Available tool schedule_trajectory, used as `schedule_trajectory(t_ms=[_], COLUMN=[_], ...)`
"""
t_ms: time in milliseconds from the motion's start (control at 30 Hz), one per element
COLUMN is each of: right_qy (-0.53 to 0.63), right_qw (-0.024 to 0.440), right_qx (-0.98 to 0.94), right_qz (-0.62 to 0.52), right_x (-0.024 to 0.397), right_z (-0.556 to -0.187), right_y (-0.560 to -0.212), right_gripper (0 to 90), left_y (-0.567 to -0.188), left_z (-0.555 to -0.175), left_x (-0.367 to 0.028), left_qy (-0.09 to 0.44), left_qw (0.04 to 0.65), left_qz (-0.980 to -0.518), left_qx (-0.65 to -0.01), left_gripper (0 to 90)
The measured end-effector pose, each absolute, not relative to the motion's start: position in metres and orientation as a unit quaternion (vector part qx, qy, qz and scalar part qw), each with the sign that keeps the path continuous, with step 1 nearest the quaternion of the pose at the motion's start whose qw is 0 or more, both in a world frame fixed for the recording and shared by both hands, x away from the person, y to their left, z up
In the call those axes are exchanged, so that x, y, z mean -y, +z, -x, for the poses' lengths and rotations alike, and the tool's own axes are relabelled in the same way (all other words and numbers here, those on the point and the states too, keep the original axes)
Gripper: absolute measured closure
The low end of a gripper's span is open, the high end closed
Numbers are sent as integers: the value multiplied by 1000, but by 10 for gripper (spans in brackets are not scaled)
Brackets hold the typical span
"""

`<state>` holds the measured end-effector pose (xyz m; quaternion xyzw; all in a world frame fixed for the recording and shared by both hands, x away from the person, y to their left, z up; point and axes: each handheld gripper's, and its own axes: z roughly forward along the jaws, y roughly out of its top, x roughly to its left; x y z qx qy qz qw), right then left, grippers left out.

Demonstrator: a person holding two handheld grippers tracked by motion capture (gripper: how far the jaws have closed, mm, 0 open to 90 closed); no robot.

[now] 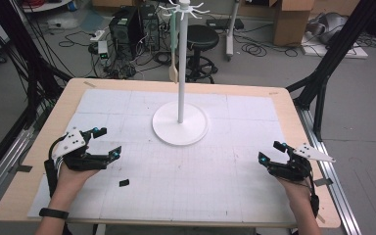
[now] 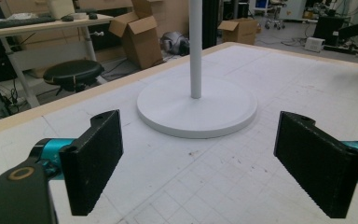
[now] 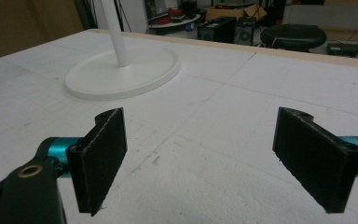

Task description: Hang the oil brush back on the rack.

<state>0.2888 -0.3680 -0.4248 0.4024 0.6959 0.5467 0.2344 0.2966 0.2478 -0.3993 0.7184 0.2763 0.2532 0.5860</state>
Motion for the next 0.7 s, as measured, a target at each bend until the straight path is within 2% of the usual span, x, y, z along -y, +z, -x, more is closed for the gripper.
schedule_trajectory(t_ms=[700], right_qy=[546], right_qw=[234], right_qx=[-698], right_qz=[-399], right_x=[367], right_z=[-289], right_y=[-425], right_gripper=[169], left_y=[-399], left_z=[-298], left_x=[-250], left_qy=[254], left_qw=[585], left_qz=[-716], left_qx=[-283], left_gripper=[161])
